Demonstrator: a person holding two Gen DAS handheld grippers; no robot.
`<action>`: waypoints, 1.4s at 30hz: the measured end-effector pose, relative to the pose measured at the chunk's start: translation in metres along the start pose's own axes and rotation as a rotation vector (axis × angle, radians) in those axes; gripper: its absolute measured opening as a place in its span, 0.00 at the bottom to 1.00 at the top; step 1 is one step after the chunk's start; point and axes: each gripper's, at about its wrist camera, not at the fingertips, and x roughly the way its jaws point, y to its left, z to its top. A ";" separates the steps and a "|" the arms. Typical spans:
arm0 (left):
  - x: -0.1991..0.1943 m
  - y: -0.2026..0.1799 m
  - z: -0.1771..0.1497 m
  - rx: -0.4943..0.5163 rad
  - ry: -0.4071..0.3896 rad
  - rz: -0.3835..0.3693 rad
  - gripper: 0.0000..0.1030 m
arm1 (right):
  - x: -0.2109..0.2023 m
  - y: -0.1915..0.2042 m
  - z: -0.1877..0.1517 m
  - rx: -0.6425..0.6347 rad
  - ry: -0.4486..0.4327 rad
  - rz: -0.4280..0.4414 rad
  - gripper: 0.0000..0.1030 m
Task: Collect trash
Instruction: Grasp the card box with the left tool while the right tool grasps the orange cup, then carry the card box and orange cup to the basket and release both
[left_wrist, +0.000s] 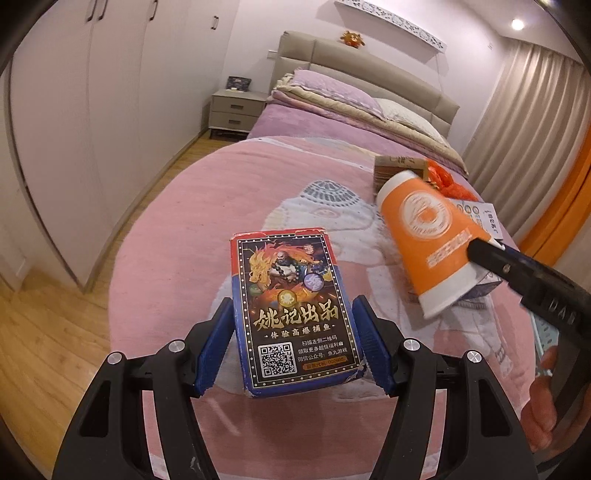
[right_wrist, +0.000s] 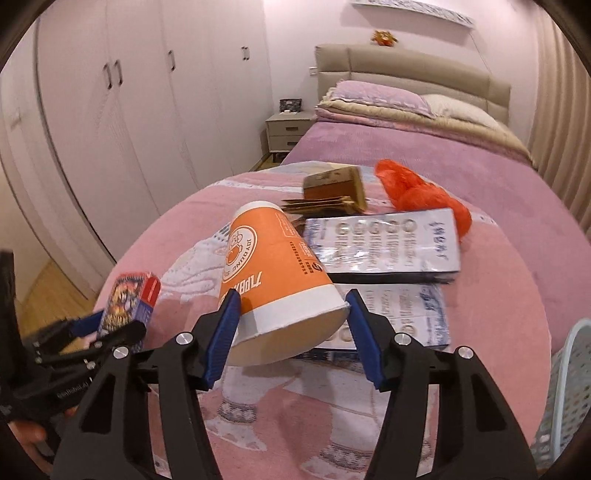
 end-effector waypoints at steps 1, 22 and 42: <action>-0.001 0.002 0.000 -0.002 -0.001 0.002 0.61 | 0.002 0.006 0.000 -0.012 0.005 0.002 0.51; -0.003 0.023 0.003 -0.023 -0.016 -0.010 0.61 | 0.041 0.034 -0.007 0.037 0.107 0.124 0.40; -0.026 -0.101 0.017 0.208 -0.109 -0.177 0.61 | -0.063 -0.062 -0.012 0.216 -0.122 0.083 0.28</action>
